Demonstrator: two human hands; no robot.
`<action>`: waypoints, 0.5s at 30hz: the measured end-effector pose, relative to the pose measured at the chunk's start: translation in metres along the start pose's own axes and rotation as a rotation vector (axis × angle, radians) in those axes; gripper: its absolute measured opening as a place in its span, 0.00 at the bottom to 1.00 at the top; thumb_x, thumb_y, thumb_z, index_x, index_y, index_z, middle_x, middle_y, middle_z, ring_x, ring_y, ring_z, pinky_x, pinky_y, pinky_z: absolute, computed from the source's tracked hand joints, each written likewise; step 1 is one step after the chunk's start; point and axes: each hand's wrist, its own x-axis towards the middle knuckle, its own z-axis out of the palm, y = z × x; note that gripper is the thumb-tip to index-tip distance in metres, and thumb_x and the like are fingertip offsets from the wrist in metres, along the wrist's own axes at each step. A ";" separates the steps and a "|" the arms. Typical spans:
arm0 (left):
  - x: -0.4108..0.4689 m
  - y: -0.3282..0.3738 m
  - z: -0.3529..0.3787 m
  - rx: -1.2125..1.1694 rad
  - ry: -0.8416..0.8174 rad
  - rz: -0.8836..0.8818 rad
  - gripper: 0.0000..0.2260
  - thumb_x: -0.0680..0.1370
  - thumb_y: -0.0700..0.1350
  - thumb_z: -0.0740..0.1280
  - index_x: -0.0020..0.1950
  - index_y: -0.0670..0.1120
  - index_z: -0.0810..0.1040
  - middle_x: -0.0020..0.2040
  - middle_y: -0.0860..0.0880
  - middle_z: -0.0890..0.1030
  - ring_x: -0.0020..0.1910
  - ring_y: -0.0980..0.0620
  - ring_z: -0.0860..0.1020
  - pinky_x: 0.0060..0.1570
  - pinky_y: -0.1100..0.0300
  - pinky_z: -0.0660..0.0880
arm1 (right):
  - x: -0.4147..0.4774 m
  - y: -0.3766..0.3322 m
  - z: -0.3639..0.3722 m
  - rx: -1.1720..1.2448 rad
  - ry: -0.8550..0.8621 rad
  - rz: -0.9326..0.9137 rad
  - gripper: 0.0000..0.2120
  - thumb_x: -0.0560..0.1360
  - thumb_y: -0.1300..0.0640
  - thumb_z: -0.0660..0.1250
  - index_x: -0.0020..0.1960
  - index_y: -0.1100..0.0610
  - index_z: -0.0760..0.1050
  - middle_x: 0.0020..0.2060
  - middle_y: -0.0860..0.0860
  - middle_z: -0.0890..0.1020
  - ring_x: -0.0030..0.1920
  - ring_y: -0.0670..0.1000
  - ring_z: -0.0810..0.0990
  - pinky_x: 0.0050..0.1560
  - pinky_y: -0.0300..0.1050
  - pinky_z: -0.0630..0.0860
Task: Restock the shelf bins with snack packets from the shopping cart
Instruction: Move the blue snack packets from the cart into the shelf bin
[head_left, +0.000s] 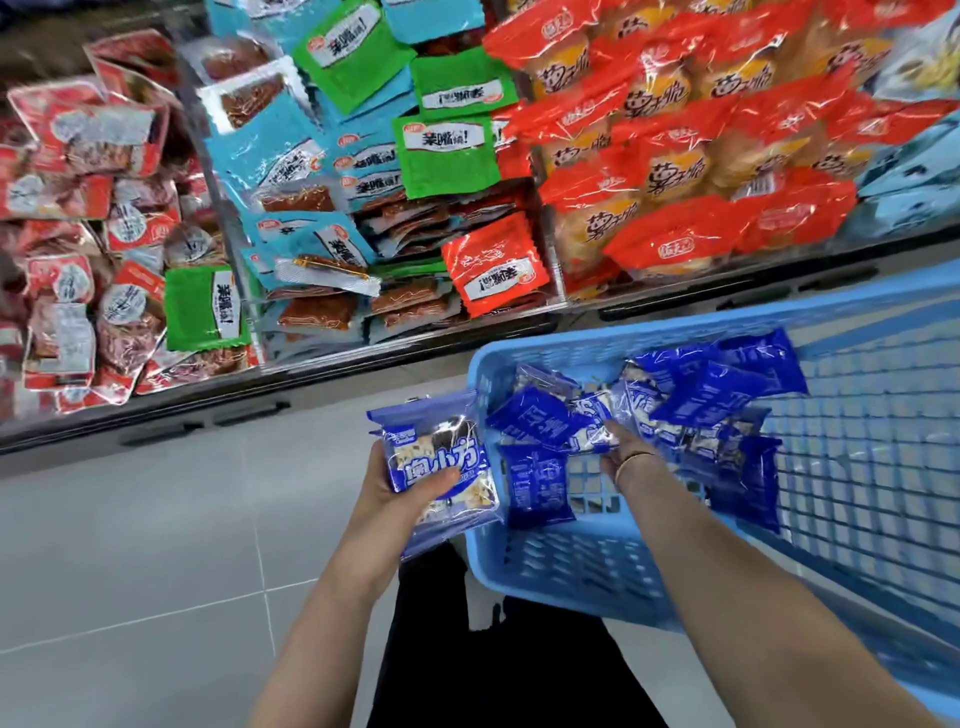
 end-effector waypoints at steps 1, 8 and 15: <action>0.000 0.000 -0.001 0.001 0.002 0.002 0.27 0.60 0.44 0.76 0.58 0.49 0.74 0.50 0.48 0.85 0.47 0.48 0.84 0.38 0.62 0.79 | 0.001 0.001 0.001 0.020 -0.004 -0.012 0.24 0.76 0.54 0.65 0.69 0.62 0.67 0.41 0.49 0.73 0.39 0.47 0.74 0.29 0.33 0.77; -0.006 -0.002 0.001 -0.029 0.032 0.009 0.26 0.62 0.44 0.76 0.59 0.49 0.74 0.49 0.48 0.85 0.47 0.47 0.84 0.38 0.61 0.80 | -0.035 -0.002 -0.010 0.097 0.084 0.123 0.21 0.74 0.53 0.68 0.64 0.61 0.72 0.46 0.58 0.78 0.34 0.51 0.75 0.20 0.38 0.75; -0.013 -0.007 0.004 0.036 0.093 0.008 0.21 0.69 0.38 0.76 0.58 0.49 0.73 0.49 0.49 0.85 0.45 0.50 0.84 0.39 0.59 0.79 | -0.083 -0.008 -0.059 0.067 0.029 0.131 0.08 0.76 0.54 0.64 0.40 0.56 0.71 0.55 0.62 0.81 0.48 0.54 0.83 0.21 0.33 0.72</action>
